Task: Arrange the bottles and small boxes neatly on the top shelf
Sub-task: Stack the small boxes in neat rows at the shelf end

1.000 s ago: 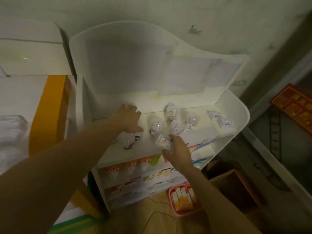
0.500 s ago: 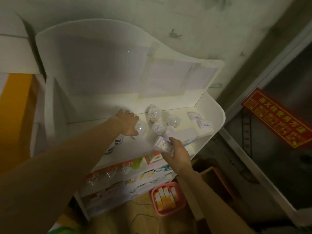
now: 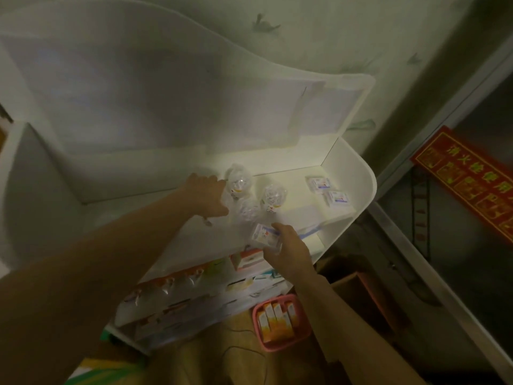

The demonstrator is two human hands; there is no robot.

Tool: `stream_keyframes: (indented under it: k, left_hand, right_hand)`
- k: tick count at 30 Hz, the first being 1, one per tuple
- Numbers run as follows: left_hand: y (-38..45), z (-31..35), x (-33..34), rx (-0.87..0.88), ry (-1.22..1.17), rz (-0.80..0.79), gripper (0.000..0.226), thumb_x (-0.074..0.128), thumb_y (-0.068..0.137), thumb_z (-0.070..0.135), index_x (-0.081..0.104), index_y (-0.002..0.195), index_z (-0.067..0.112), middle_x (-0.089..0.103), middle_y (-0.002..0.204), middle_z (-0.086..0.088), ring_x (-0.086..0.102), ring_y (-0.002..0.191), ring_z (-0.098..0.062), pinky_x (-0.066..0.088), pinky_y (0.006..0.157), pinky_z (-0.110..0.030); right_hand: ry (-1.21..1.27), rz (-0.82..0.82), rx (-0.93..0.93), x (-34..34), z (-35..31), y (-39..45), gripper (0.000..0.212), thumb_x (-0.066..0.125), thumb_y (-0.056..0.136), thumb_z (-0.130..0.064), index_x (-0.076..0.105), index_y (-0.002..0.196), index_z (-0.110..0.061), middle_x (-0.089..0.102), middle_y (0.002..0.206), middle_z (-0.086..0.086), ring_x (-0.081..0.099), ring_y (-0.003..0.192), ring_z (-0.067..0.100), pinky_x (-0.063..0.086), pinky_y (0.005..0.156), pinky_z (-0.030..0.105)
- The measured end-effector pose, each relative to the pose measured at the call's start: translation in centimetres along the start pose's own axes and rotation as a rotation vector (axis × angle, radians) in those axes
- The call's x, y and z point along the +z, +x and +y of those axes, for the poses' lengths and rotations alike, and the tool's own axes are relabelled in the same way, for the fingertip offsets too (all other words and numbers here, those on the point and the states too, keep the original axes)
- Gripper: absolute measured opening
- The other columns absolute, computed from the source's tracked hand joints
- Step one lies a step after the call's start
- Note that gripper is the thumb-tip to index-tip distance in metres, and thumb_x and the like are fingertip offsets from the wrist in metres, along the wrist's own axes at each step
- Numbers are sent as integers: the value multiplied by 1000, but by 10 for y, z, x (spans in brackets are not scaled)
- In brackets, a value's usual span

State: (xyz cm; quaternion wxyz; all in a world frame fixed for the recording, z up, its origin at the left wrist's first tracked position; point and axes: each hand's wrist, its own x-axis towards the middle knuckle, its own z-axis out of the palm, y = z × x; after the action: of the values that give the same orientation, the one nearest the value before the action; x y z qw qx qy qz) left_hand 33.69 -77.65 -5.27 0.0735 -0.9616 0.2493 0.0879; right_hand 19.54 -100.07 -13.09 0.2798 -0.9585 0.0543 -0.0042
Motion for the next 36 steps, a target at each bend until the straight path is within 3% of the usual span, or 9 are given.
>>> stream_keyframes:
  k: [5, 11, 15, 22, 25, 29, 33, 36]
  left_hand:
    - [16, 19, -4, -37, -45, -5, 83, 49, 81, 74, 40, 142, 18, 51, 136, -7, 55, 118, -26, 39, 96, -40]
    - [34, 41, -17, 1, -19, 153, 59, 47, 87, 55, 51, 131, 17, 56, 123, -7, 57, 105, -26, 43, 93, -39]
    - [44, 52, -22, 32, 27, 190, 48, 44, 91, 44, 55, 130, 18, 57, 126, -5, 59, 106, -25, 44, 92, -39]
    - [43, 36, -15, 19, 54, 251, 46, 42, 95, 47, 56, 129, 18, 54, 132, -5, 55, 113, -26, 40, 101, -40]
    - [32, 22, -9, -24, 35, 240, 53, 39, 98, 49, 50, 136, 15, 48, 141, -9, 52, 120, -30, 39, 102, -41]
    - [9, 9, -3, -63, 28, 220, 64, 29, 101, 55, 33, 150, 15, 29, 158, -13, 38, 138, -33, 27, 113, -43]
    - [-26, -1, -10, -89, -1, 239, 72, 21, 101, 58, 22, 156, 12, 17, 163, -13, 20, 148, -30, 11, 121, -41]
    - [-59, -17, -21, -104, 1, 309, 75, 20, 101, 58, 24, 154, 6, 20, 162, -15, 20, 148, -29, 10, 122, -39]
  right_hand:
    - [-13, 20, 57, -22, 42, 16, 69, 72, 80, -33, 42, 140, -19, 51, 133, -2, 57, 114, 19, 52, 91, 38]
    - [32, 110, 193, -44, 79, 49, 61, 69, 83, -37, 44, 137, -25, 50, 133, -6, 57, 114, 17, 54, 94, 42]
    - [20, 144, 218, -49, 100, 75, 61, 68, 86, -33, 44, 140, -22, 52, 136, -1, 53, 120, 21, 49, 100, 45]
    - [-159, 213, 169, -50, 110, 111, 55, 71, 87, -29, 49, 134, -12, 54, 136, 11, 47, 128, 31, 41, 108, 49]
    - [-195, 231, 155, -50, 99, 115, 59, 65, 91, -35, 43, 139, -10, 45, 147, 13, 35, 140, 35, 31, 115, 52]
    - [-180, 292, 82, -52, 62, 115, 55, 41, 102, -43, 38, 147, -10, 32, 158, 11, 19, 149, 31, 14, 120, 48]
    - [-144, 328, -70, -54, -3, 107, 65, 25, 99, -49, 40, 147, -7, 34, 157, 13, 18, 149, 30, 17, 119, 48]
    - [-90, 359, -172, -49, -69, 93, 66, 25, 99, -51, 39, 147, -8, 33, 157, 11, 17, 150, 29, 17, 120, 47]
